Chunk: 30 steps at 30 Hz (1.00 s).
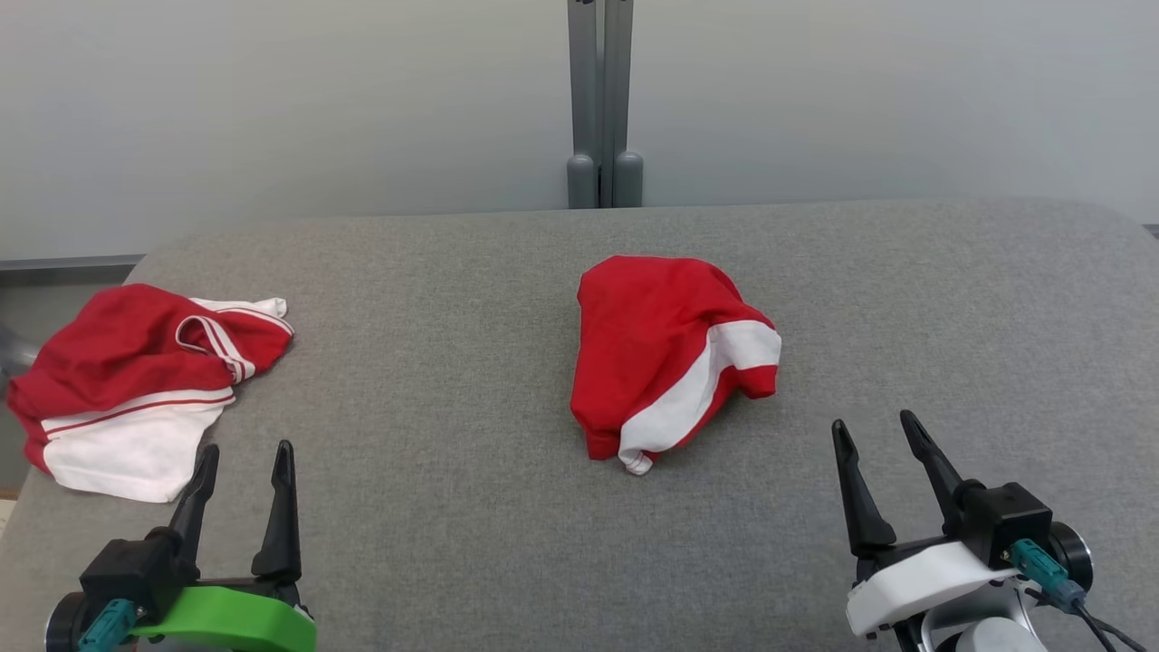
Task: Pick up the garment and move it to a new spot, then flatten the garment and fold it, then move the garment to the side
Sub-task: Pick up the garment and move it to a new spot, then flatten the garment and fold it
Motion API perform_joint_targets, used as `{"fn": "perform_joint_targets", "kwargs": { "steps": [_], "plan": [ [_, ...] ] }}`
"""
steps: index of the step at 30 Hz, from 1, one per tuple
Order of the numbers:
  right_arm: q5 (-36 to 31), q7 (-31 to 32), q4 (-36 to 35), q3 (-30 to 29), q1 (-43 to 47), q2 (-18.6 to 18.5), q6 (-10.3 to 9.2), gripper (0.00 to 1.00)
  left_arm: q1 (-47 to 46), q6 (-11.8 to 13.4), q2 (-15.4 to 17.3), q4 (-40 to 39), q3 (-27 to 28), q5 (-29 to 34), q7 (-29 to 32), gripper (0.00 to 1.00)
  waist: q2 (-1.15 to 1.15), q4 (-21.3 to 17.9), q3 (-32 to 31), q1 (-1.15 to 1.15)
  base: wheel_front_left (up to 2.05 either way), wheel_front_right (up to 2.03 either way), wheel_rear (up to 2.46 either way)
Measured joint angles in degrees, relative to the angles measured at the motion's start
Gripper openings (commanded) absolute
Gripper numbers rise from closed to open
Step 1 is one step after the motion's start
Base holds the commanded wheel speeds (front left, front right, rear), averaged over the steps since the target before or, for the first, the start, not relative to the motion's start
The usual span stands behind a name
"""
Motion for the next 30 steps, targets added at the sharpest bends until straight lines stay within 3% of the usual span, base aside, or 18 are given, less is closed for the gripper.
{"fn": "perform_joint_targets", "kwargs": {
  "steps": [30],
  "plan": [
    [-1.02, 0.66, -1.59, -2.21, 1.17, -0.01, 0.00, 1.00, -0.03, -0.62, -0.88, 1.35, -0.22, 0.55, 0.00, 1.00, 0.00, -2.06, 0.43, 0.00, 0.00, 0.00, 0.00]
  ]
}}
